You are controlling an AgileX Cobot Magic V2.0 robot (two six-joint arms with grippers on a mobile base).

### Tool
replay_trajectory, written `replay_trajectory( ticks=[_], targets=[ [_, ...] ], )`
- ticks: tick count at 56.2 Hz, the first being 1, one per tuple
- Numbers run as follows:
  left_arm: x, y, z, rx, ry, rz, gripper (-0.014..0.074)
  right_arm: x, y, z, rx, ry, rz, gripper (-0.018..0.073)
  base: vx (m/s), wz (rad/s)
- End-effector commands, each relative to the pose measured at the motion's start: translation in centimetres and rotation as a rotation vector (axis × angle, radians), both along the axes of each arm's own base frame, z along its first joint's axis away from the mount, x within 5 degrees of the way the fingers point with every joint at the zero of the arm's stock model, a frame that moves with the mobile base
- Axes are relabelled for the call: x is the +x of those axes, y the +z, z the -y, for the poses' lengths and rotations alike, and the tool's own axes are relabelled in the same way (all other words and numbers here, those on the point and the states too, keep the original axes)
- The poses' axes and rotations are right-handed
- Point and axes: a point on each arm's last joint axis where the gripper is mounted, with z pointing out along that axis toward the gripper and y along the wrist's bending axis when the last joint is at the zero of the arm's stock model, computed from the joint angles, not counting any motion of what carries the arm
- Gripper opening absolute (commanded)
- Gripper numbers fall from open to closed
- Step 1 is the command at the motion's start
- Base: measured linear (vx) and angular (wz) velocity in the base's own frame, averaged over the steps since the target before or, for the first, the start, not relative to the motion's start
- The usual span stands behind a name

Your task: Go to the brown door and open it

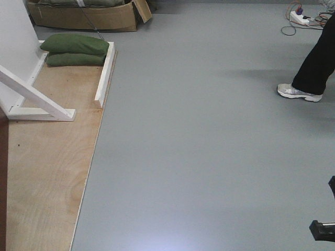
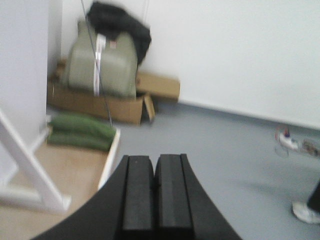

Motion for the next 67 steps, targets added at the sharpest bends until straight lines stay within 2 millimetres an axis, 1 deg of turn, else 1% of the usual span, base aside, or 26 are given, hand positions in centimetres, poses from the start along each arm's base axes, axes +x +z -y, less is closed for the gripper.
replay_trajectory(
  ticks=[1,12,18,23,27,33,42,50,60,64,67],
  targets=[
    [-0.2,4.3,-0.1,0.011,0.014,0.148,-0.0003,0.1,0.7,0.0,-0.010,-0.003,0.091,0.0000,0.00,0.00],
    [0.7,9.5,-0.1,0.016,0.016,0.191,-0.0003,0.1,0.7,0.0,-0.010,-0.003,0.091,0.0000,0.00,0.00],
    [1.6,12.8,-0.3,0.005,0.040,0.263,-0.0003,0.1,0.7,0.0,-0.010,-0.003,0.091,0.0000,0.00,0.00],
    [2.4,15.0,-0.6,-0.020,0.082,0.340,-0.0003,0.1,0.7,0.0,-0.010,-0.003,0.091,0.0000,0.00,0.00],
    [3.1,16.5,-1.1,-0.067,0.124,0.416,-0.0003,0.1,0.7,0.0,-0.010,-0.003,0.091,0.0000,0.00,0.00],
    [4.3,18.5,-2.3,-0.188,0.204,0.531,-0.0003,0.1,0.7,0.0,-0.010,-0.003,0.091,0.0000,0.00,0.00],
    [5.8,21.5,-4.9,-0.322,0.391,0.650,-0.0003,0.1,0.7,0.0,-0.010,-0.003,0.091,0.0000,0.00,0.00],
    [6.6,24.2,-7.7,-0.381,0.639,0.726,-0.0003,0.1,0.7,0.0,-0.010,-0.003,0.091,0.0000,0.00,0.00],
    [6.1,27.2,-10.6,-0.420,0.974,0.847,-0.0003,0.1,0.7,0.0,-0.010,-0.003,0.091,0.0000,0.00,0.00],
    [5.8,28.2,-11.4,-0.446,1.061,0.902,-0.0003,0.1,0.7,0.0,-0.010,-0.003,0.091,0.0000,0.00,0.00],
    [5.8,28.9,-12.0,-0.458,1.095,0.929,-0.0003,0.1,0.7,0.0,-0.010,-0.003,0.091,0.0000,0.00,0.00]
  ],
)
